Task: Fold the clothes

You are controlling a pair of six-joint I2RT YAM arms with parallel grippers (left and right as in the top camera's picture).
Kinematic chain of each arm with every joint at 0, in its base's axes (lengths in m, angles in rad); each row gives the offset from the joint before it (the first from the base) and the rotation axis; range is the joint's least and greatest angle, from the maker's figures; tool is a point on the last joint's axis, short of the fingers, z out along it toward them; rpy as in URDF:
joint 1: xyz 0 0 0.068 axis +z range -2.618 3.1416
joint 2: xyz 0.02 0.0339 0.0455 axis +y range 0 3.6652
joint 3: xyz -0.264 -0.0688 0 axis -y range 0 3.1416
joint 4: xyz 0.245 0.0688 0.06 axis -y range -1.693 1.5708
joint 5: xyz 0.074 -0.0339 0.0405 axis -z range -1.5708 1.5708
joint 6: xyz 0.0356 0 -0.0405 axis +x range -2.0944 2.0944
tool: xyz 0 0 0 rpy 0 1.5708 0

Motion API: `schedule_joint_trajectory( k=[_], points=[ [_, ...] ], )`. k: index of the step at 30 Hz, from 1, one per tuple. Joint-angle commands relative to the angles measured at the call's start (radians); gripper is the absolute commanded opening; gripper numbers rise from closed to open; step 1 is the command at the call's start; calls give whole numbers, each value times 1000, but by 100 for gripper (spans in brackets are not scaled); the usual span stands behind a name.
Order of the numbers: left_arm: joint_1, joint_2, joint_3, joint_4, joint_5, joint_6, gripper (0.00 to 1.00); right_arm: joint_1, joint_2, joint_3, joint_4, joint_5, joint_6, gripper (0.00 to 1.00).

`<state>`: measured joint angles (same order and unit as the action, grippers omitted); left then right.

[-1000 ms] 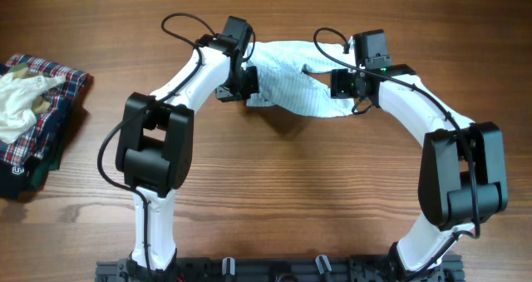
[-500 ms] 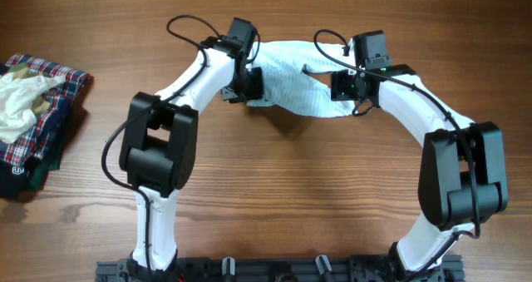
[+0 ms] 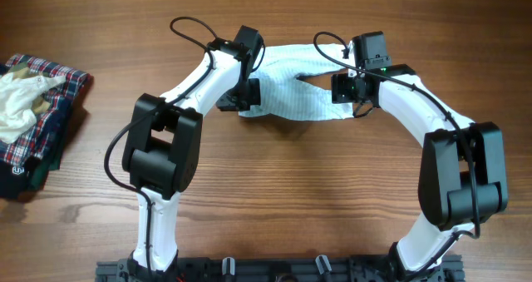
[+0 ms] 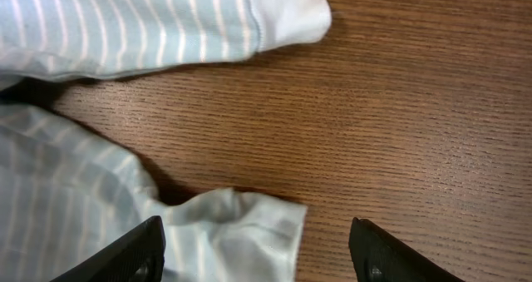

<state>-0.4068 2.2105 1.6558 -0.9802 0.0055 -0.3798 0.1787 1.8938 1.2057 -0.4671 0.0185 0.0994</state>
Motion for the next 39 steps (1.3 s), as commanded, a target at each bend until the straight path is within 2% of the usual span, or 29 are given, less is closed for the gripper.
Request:
schedule_joint_trajectory(
  k=[1, 2, 4, 5, 7, 10, 11, 12, 14, 15, 17, 26, 35, 39],
  points=[
    [16, -4, -8, -10, -102, 6, 7, 3, -22, 8, 0, -19, -21, 72],
    [23, -4, -8, -10, -105, 6, 8, 3, -22, 8, 6, -19, -21, 72],
    [39, -4, -8, -8, -104, 5, 25, 3, -22, 8, 16, -19, -21, 72],
    [46, -4, -8, -10, -100, 5, 30, 3, -23, 9, 21, -20, -21, 72],
    [54, -14, -7, -9, -100, 5, 38, 3, -23, 27, 21, -20, -21, 71],
    [58, -73, 30, 1, -43, 5, 46, 3, -44, 63, 40, -20, -20, 62],
    [58, -91, 39, 16, -40, 5, 48, 3, -47, 71, 56, -20, -18, 58],
    [58, -109, 41, 48, -40, 5, 49, 3, -47, 72, 82, -23, -18, 48],
    [56, -117, 40, 157, 18, 4, 45, 3, -46, 72, 123, -49, -18, 21],
    [55, -104, 40, 201, 41, 4, 41, 3, -46, 72, 141, -54, -17, 11],
    [51, -81, 40, 264, 50, -5, 39, 3, -45, 72, 161, -54, -10, 4],
    [51, 56, 39, 337, 50, -29, 36, 3, -11, 69, 259, -72, -21, 4],
    [52, 62, 38, 336, 46, -18, 36, 3, 201, 69, 426, -81, -70, 4],
    [52, 62, 38, 330, 0, -17, 36, 3, 225, 69, 391, -86, -74, 4]
  ],
)
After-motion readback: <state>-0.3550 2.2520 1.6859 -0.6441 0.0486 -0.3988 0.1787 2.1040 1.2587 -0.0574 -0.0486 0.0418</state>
